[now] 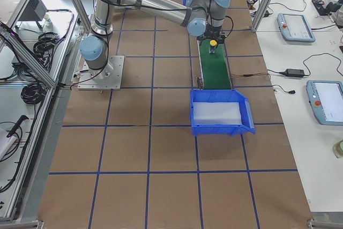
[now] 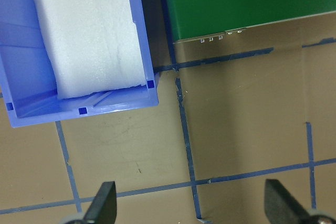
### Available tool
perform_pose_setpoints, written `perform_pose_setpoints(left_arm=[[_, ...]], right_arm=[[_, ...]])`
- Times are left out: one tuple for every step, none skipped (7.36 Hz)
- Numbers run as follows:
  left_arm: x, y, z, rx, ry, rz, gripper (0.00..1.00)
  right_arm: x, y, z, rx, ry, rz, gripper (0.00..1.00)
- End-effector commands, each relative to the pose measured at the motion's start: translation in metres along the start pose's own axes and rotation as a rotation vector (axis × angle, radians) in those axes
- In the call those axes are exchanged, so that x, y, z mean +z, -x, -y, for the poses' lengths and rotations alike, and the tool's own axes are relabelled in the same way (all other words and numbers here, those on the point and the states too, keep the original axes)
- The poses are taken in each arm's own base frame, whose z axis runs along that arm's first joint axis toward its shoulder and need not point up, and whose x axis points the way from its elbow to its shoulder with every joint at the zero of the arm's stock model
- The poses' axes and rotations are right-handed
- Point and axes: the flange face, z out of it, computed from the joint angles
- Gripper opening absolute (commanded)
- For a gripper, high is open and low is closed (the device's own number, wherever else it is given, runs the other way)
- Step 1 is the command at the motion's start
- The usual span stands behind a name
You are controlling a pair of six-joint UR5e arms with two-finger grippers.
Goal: Transport two buttons from left to right
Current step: 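Grasp the yellow button on the belt with the right gripper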
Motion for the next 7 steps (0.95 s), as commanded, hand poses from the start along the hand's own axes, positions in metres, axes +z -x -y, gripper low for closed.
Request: perform_pose_setpoints(left_arm=[[0.002, 0.001, 0.004, -0.002, -0.001, 0.000, 1.00], [0.001, 0.001, 0.004, -0.002, -0.008, 0.001, 1.00], [0.000, 0.001, 0.002, -0.002, -0.010, 0.002, 1.00], [0.000, 0.001, -0.001, 0.000, -0.011, 0.002, 1.00], [0.000, 0.002, -0.001, 0.000, -0.011, 0.002, 1.00], [-0.002, 0.002, -0.002, 0.003, -0.014, 0.002, 1.00], [-0.001, 0.001, -0.001, 0.001, -0.013, 0.002, 1.00]], right_arm=[[0.031, -0.023, 0.002, -0.004, -0.008, -0.030, 0.99], [0.028, -0.028, 0.002, -0.008, -0.004, -0.039, 0.99], [0.031, -0.030, 0.001, -0.004, -0.003, -0.033, 1.00], [0.036, -0.028, 0.003, 0.005, -0.009, -0.021, 1.00], [0.041, -0.025, 0.005, 0.004, -0.009, -0.010, 1.00], [0.041, -0.026, 0.008, -0.002, -0.009, -0.012, 0.95], [0.045, -0.025, 0.007, 0.002, 0.001, 0.000, 0.68]])
